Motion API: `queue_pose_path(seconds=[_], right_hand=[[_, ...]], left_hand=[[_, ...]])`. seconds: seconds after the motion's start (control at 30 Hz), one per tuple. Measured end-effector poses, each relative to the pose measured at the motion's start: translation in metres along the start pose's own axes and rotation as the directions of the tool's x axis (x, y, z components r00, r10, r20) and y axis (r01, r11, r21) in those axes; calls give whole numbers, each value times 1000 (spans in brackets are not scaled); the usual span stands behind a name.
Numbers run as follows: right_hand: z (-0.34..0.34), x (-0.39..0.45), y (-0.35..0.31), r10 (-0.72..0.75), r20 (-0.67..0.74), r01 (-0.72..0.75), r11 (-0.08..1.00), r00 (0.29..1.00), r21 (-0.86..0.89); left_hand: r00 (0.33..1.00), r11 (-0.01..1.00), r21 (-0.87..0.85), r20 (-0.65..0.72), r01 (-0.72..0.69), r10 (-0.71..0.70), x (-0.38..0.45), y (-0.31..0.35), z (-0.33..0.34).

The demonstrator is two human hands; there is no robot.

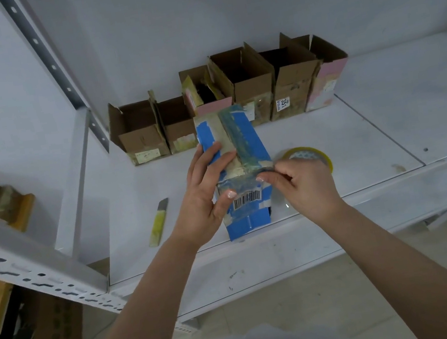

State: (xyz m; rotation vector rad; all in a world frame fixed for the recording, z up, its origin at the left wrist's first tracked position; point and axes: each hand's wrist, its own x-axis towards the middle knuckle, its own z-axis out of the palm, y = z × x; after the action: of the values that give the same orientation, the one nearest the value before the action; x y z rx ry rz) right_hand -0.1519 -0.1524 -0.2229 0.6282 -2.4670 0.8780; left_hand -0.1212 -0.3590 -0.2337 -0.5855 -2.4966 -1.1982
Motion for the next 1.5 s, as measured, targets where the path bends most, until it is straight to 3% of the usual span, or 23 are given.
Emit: queue_pose_path(seconds=[0.13, 0.27, 0.5, 0.6, 0.7, 0.83, 0.93, 1.2, 1.37, 1.5], right_hand=[[0, -2, 0, -9, 12, 9, 999, 1000, 32], [0, -2, -1, 15, 48, -18, 999, 999, 48], [-3, -4, -3, -47, 66, 48, 999, 997, -11], [-10, -4, 5, -71, 153, 47, 987, 986, 152], [-15, -7, 18, 2, 168, -57, 946, 986, 318], [-10, -9, 28, 40, 236, -107, 955, 971, 276], [-3, -6, 22, -35, 297, -27, 979, 954, 201], [3, 3, 9, -139, 134, 121, 984, 981, 131], [1, 13, 7, -262, 64, 263, 965, 963, -14], [8, 12, 5, -262, 21, 262, 965, 965, -5]], left_hand=[[995, 1000, -23, 102, 9, -6, 1, -9, -12], [983, 998, 60, 181, -23, 12, 1, -18, -23], [991, 998, 58, 134, -34, 26, 1, -12, -16], [992, 999, 17, 126, -27, 24, 1, -11, -17], [992, 999, -50, 123, 13, -7, 1, -8, -19], [989, 992, -126, 147, 16, 2, 3, -6, -21], [988, 991, -132, 156, 7, 14, 5, -6, -22], [995, 995, -90, 95, 42, -33, 4, -2, -18], [991, 994, 60, -92, -93, 98, 11, 10, -18], [970, 986, 93, -193, -135, 151, 15, 18, 0]])
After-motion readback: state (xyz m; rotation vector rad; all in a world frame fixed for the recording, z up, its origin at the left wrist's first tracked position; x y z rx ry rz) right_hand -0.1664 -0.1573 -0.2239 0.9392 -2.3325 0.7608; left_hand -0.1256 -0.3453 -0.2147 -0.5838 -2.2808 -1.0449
